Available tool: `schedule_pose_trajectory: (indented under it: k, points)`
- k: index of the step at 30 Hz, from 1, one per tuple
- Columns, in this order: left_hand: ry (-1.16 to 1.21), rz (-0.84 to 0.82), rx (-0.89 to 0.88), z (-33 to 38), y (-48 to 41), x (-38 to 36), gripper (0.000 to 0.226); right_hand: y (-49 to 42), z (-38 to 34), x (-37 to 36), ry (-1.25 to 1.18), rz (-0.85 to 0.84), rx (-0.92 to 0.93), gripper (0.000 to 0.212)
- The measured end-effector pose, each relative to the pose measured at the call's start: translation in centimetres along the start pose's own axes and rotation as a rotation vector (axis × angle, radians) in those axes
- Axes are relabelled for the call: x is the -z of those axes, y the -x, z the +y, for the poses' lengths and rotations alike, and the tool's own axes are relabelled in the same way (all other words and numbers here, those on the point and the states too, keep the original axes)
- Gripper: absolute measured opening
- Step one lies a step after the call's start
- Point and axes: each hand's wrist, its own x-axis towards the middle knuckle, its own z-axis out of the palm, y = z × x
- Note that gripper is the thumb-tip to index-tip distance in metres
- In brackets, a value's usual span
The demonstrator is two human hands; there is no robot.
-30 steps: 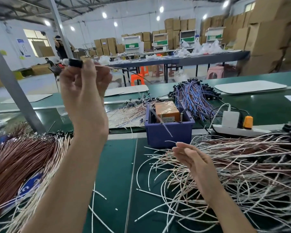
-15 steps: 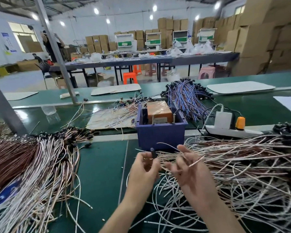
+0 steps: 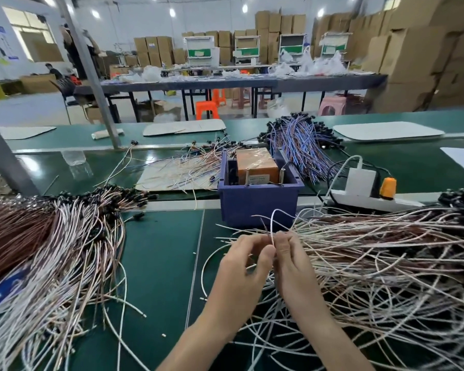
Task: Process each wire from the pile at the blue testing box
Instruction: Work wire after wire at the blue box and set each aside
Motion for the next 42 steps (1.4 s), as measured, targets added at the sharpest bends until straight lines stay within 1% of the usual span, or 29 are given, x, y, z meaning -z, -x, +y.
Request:
schedule_pose_trajectory:
  k: [3, 6, 8, 10, 12, 14, 15, 17, 19, 21, 24, 26, 28, 30, 32, 34, 36, 38, 42]
  points:
    - [0.128, 0.077, 0.073, 0.0, -0.4, 0.3, 0.011, 0.3, -0.1, -0.1, 0.093, -0.027, 0.037, 0.028]
    - [0.245, 0.095, 0.131, 0.0, -0.5, 0.6, 0.010, 0.5, -0.1, -0.2, 0.116, -0.044, 0.101, 0.029]
    - [0.304, 0.116, 0.146, 0.1, -0.5, 0.6, 0.013, 0.4, -0.3, -0.2, 0.112, -0.021, 0.120, 0.028]
    - [0.378, 0.144, 0.160, 0.2, -0.6, 0.7, 0.015, 0.2, -0.6, 0.0, -0.016, 0.073, 0.092, 0.024]
    - [0.458, 0.187, 0.179, 0.2, -0.7, 1.3, 0.018, -0.3, -1.1, 1.0, -0.291, 0.195, -0.018, 0.023]
    - [0.533, 0.260, 0.193, 0.0, -1.1, 2.4, 0.019, -1.0, -1.8, 2.7, -0.591, 0.256, -0.119, 0.022]
    - [0.551, 0.315, 0.207, -0.2, -1.3, 3.1, 0.018, -1.4, -2.1, 3.7, -0.682, 0.269, -0.137, 0.023]
    - [0.557, 0.434, 0.239, -0.7, -1.6, 4.5, 0.017, -2.0, -2.7, 5.3, -0.757, 0.289, -0.129, 0.026]
    - [0.585, 0.529, 0.258, -1.1, -1.9, 5.7, 0.014, -2.4, -3.4, 6.3, -0.760, 0.317, -0.111, 0.029]
    - [0.623, 0.591, 0.267, -1.4, -2.0, 6.8, 0.011, -2.9, -4.1, 6.9, -0.747, 0.334, -0.092, 0.034]
    - [0.670, 0.658, 0.282, -1.7, -1.9, 8.2, 0.012, -3.7, -4.9, 7.7, -0.742, 0.371, -0.060, 0.034]
    - [0.698, 0.700, 0.288, -1.8, -2.0, 8.7, 0.011, -4.3, -5.3, 8.1, -0.690, 0.401, -0.037, 0.032]
    - [0.668, 0.714, 0.279, -1.8, -2.0, 8.8, 0.011, -4.6, -5.1, 7.9, -0.555, 0.425, 0.004, 0.027]
    - [0.556, 0.668, 0.251, -1.8, -2.1, 8.3, 0.013, -4.7, -4.4, 6.9, -0.333, 0.413, 0.051, 0.023]
    - [0.401, 0.594, 0.203, -1.6, -2.5, 7.3, 0.016, -4.7, -3.3, 5.2, -0.098, 0.362, 0.085, 0.022]
    - [0.273, 0.531, 0.151, -1.3, -3.5, 6.0, 0.018, -4.7, -2.2, 3.7, 0.060, 0.316, 0.128, 0.017]
    - [0.186, 0.477, 0.130, -0.9, -4.9, 4.5, 0.018, -4.5, -1.5, 2.8, 0.142, 0.294, 0.163, 0.013]
    - [0.136, 0.431, 0.149, -0.5, -6.2, 3.2, 0.020, -4.2, -1.2, 2.4, 0.194, 0.278, 0.183, 0.014]
    - [0.122, 0.417, 0.177, -0.4, -8.2, 1.3, 0.022, -3.6, -0.7, 2.5, 0.212, 0.273, 0.187, 0.022]
